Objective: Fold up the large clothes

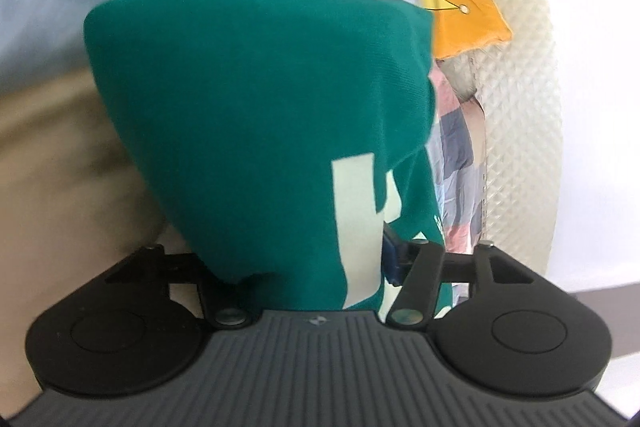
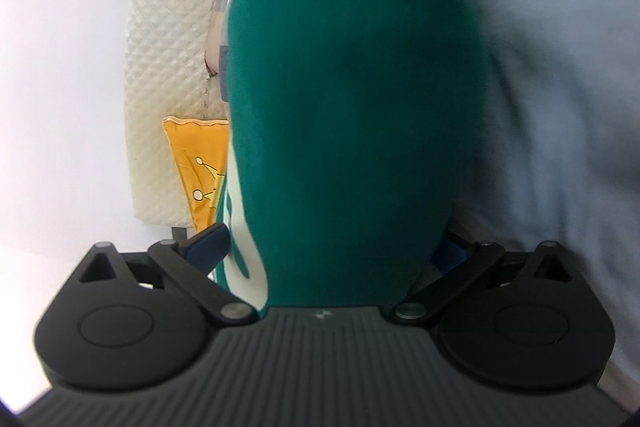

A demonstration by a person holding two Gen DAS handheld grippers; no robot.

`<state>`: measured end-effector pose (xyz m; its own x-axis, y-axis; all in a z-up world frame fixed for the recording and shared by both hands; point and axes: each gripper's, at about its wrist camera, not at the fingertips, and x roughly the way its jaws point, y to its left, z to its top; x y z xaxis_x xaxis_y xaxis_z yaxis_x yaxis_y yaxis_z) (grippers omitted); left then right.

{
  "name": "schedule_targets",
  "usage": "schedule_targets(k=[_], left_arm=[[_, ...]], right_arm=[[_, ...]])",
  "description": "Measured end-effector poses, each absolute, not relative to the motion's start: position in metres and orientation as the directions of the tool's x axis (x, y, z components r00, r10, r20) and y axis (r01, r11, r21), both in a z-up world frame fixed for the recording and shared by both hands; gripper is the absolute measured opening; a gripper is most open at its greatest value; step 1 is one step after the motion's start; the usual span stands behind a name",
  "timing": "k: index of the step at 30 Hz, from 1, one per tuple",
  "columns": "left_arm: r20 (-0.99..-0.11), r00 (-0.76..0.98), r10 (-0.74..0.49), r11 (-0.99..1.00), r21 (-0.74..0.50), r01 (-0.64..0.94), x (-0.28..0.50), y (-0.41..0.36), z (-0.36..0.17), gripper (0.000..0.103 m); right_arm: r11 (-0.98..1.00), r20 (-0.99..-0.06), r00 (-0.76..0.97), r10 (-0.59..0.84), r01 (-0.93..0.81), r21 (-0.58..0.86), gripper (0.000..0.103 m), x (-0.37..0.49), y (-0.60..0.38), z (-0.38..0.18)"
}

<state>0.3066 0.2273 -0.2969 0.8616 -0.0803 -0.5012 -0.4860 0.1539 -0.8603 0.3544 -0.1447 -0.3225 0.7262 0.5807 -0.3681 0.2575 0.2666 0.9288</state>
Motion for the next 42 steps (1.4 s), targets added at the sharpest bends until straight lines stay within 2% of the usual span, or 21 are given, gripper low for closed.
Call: schedule_targets(k=[7, 9, 10, 11, 14, 20, 31, 42], left_arm=[[-0.515, 0.857, -0.031, 0.322, -0.817, -0.479, 0.328, 0.223, -0.277, 0.054], [-0.511, 0.86, -0.019, 0.349, -0.809, -0.473, 0.335, 0.221, -0.273, 0.052], [-0.505, 0.863, -0.016, 0.358, -0.809, -0.466, 0.338, 0.222, -0.271, 0.051], [-0.5, 0.866, -0.013, 0.369, -0.808, -0.46, 0.332, 0.217, -0.268, 0.05], [-0.486, 0.874, -0.004, 0.407, -0.799, -0.442, 0.334, 0.216, -0.261, 0.045], [-0.457, 0.889, -0.003, 0.427, -0.805, -0.412, 0.313, 0.241, -0.259, 0.037], [-0.363, 0.929, -0.068, 0.392, -0.866, -0.309, 0.267, 0.242, -0.243, 0.036], [-0.253, 0.956, -0.149, 0.463, -0.872, -0.158, 0.285, 0.221, -0.174, 0.036]], right_arm=[[0.257, -0.337, 0.746, 0.574, 0.226, 0.94, 0.103, 0.373, -0.142, -0.328], [0.23, -0.305, 0.745, 0.594, 0.206, 0.951, 0.097, 0.375, -0.145, -0.328], [0.219, -0.288, 0.744, 0.603, 0.193, 0.957, 0.087, 0.375, -0.147, -0.328], [0.217, -0.277, 0.742, 0.61, 0.179, 0.959, 0.082, 0.376, -0.148, -0.327], [0.225, -0.254, 0.741, 0.621, 0.141, 0.964, 0.072, 0.378, -0.148, -0.319], [0.246, -0.203, 0.74, 0.641, 0.052, 0.968, 0.06, 0.377, -0.15, -0.303], [0.224, -0.055, 0.718, 0.694, -0.142, 0.964, 0.059, 0.349, -0.164, -0.253], [0.219, 0.042, 0.718, 0.695, -0.267, 0.939, 0.059, 0.357, -0.198, -0.194]])
